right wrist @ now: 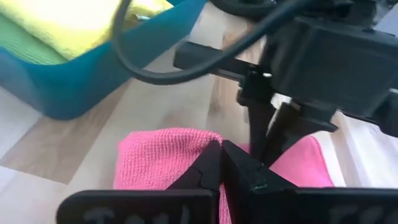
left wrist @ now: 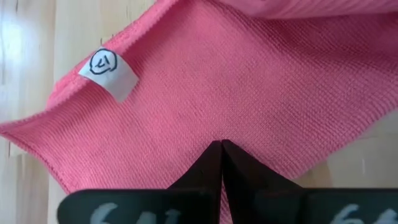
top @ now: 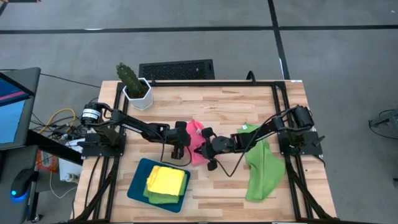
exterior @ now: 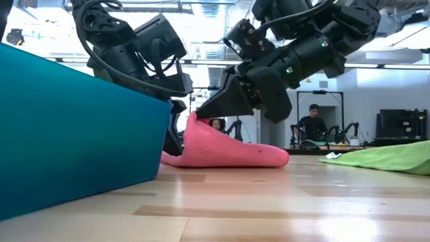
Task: Fold microfiber towels
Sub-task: Fold the pink microfiber
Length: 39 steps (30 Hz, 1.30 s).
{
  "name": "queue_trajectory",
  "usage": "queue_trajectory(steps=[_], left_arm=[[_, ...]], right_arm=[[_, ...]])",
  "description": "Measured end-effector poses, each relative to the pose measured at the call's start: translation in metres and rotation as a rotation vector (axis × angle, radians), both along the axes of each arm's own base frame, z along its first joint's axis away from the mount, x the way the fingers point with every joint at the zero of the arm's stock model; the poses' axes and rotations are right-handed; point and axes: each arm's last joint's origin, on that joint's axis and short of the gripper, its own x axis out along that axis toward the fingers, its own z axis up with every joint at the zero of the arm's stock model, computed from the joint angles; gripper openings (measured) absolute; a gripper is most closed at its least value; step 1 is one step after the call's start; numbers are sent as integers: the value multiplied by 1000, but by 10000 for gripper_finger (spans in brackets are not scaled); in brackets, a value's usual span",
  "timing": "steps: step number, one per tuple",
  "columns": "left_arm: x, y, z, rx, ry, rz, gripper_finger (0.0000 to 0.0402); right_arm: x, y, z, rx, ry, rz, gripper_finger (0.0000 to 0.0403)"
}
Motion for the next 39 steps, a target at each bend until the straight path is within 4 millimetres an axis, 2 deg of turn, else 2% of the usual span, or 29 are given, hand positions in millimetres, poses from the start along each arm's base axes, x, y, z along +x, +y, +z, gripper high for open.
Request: queue_trajectory(steps=[6, 14, 24, 28, 33, 36, 39], left_arm=[[2, 1, 1, 13, -20, -13, 4], [3, 6, 2, 6, -37, -2, 4], [4, 6, 3, 8, -53, -9, 4], [5, 6, 4, 9, -56, -9, 4], [5, 8, 5, 66, -59, 22, 4], [5, 10, 13, 118, -61, 64, 4], [1, 11, 26, 159, -71, 87, 4]], right_arm=[[5, -10, -4, 54, 5, 43, 32], [23, -4, -27, 7, 100, 49, 33], [31, -7, -24, -19, 93, 47, 43], [31, -12, -25, -17, 96, 38, 69], [34, -11, -19, -14, 30, 68, 125], [33, -10, -13, -19, 27, 52, 162], [26, -13, 2, -45, 65, -16, 185]])
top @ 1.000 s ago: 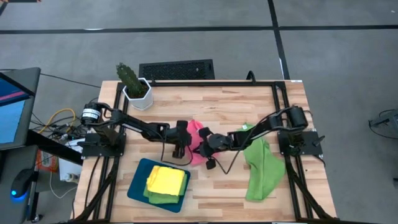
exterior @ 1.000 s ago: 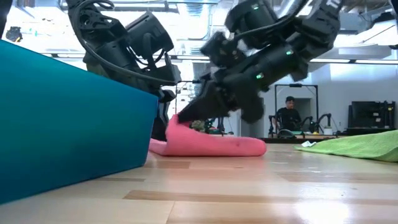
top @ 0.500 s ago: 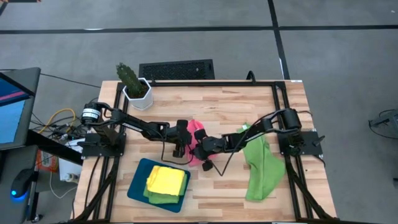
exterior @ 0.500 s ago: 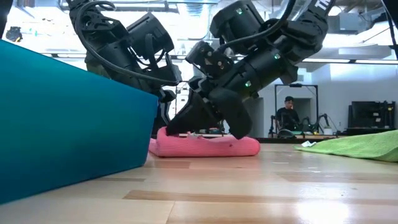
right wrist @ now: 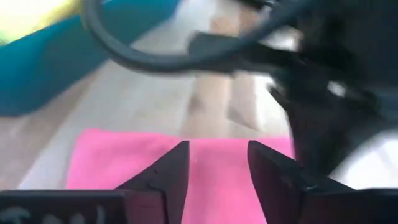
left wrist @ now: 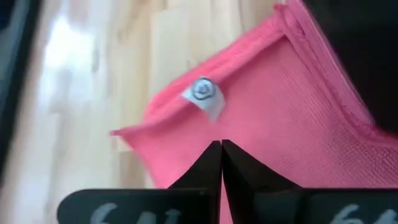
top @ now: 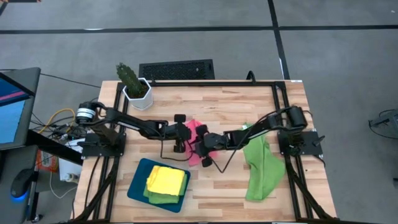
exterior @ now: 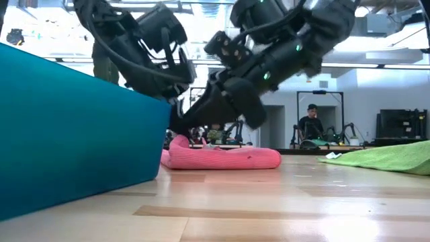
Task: Fold microfiber towels
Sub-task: Fold the pink microfiber
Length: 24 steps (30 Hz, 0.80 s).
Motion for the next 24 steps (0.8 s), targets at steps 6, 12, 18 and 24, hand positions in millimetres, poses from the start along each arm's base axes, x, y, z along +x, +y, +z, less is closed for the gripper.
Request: queue_trajectory(steps=[6, 12, 18, 24], left_arm=[[-11, 0, 33, 0, -86, 9, 4], [-10, -23, 45, -211, -160, -206, 4], [-6, -47, 25, -174, -90, -234, 4], [1, -50, 9, -155, -77, -216, 4]], right_arm=[[-18, -28, 29, 33, 53, -146, 188], [-26, -63, 14, 119, 107, -235, 175], [-21, -64, -8, 175, 130, -212, 175], [-21, -68, -17, 136, 158, -275, 171]])
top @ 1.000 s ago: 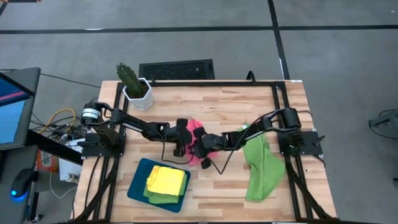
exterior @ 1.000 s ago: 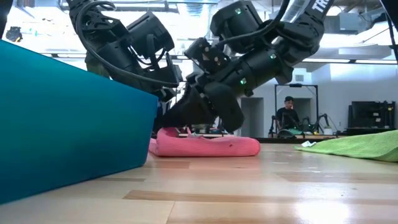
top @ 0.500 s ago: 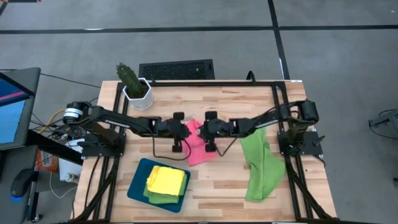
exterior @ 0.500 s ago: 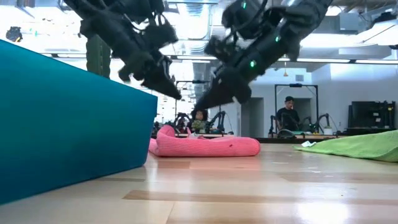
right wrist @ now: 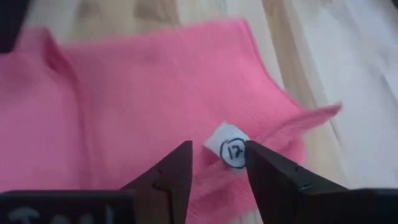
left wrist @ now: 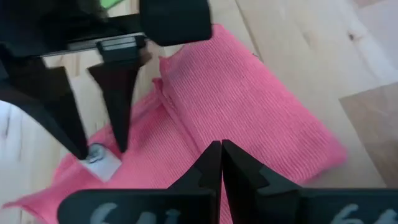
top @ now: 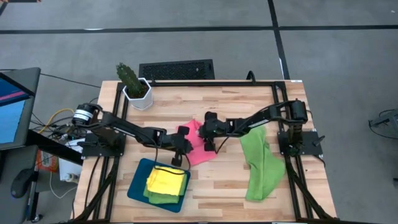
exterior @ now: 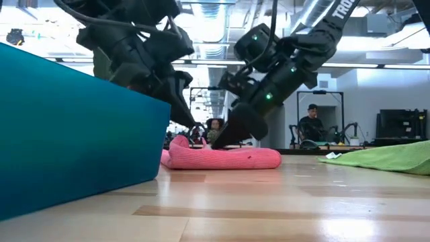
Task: Fold microfiber towels
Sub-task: Fold the pink microfiber
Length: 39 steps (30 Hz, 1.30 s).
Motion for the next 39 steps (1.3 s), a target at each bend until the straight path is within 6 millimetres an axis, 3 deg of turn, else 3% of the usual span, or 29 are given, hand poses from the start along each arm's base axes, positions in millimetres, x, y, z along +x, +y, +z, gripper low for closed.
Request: queue_trajectory(steps=[10, 20, 32, 39], left_arm=[[2, 2, -20, 64, 68, 69, 4], [-3, 2, -24, 22, 142, 65, 4], [-10, 3, -29, 24, 226, 83, 4], [-4, 3, -24, 74, 147, 77, 4]], right_arm=[[-4, -3, -4, 8, 51, -19, 160], [0, -4, -29, 46, 94, -68, 159], [-8, -11, -25, 47, 156, -140, 159], [-8, -7, -19, 33, 128, -135, 159]])
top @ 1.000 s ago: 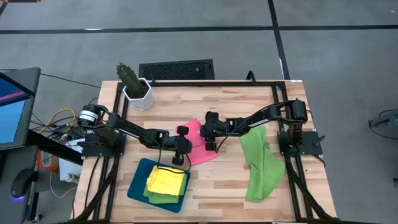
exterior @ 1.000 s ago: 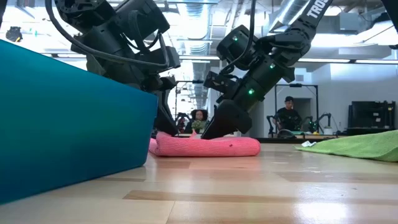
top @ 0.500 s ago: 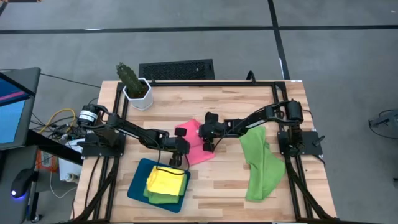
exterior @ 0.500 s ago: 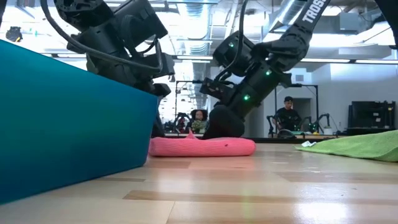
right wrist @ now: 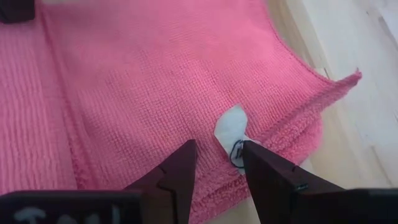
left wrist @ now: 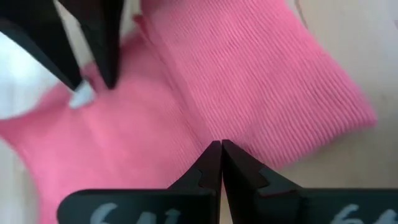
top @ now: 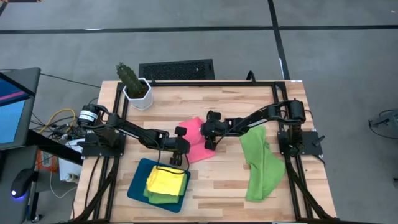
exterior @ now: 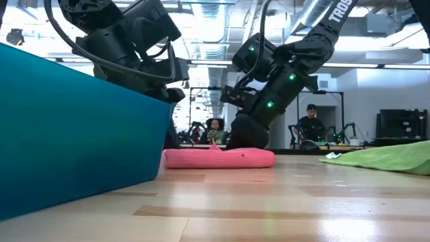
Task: Fold microfiber towels
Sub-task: Fold the pink microfiber
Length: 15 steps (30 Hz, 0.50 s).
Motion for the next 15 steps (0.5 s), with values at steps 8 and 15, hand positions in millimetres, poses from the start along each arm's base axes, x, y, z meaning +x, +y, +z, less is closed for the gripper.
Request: queue_trajectory(steps=[8, 15], left_arm=[[1, 1, 1, 43, -12, 10, 4], [2, 1, 2, 31, -34, 25, 4]], right_arm=[[-17, -2, 43, -34, -19, -7, 159], [-46, 5, 41, -7, -93, -16, 159]])
